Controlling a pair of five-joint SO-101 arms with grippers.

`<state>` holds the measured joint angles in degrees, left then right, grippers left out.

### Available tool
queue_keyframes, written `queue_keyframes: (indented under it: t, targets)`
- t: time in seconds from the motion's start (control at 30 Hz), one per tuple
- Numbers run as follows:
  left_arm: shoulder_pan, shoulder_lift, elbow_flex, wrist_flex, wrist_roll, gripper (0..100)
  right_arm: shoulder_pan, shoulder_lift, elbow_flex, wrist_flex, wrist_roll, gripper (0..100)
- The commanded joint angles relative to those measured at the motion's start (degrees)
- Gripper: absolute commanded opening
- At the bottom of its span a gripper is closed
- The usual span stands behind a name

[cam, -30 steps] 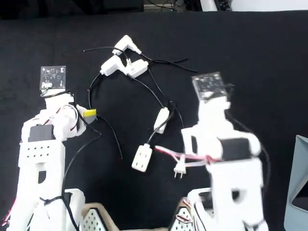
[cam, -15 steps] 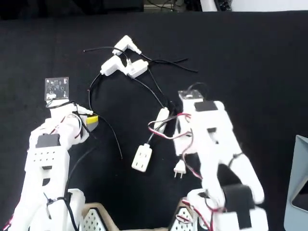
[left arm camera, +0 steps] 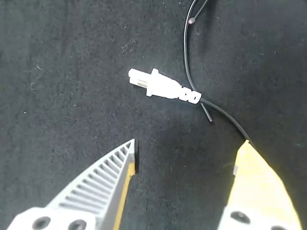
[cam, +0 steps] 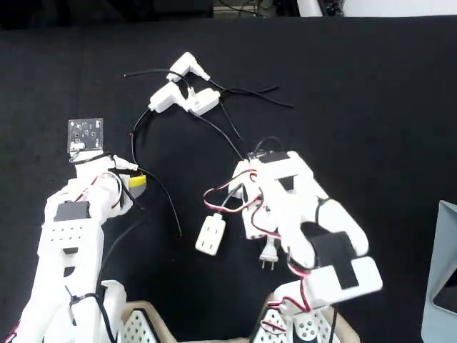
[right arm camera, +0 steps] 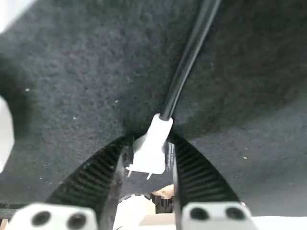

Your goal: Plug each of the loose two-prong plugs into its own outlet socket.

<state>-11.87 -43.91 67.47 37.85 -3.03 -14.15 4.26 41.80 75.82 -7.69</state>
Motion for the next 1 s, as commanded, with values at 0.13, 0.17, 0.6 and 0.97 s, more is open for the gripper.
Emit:
queue_keyframes:
  t: [0.13, 0.17, 0.6, 0.97]
  targets:
    - [0.04, -1.23, -0.31, -1.05, -0.18, 33, -0.44, 4.53, -1.63, -0.44, -0.44, 9.6]
    - [0.04, -1.23, -0.31, -1.05, -0.18, 33, -0.44, 4.53, -1.71, -0.44, -0.26, 8.0]
    - [0.04, -1.23, -0.22, -1.05, -0.18, 32, 8.09, -17.80, -11.82, 12.04, 6.51, 1.1]
    - [0.04, -1.23, -0.22, -1.05, -0.26, 32, 15.30, -24.31, -10.86, -0.97, 9.67, 1.1]
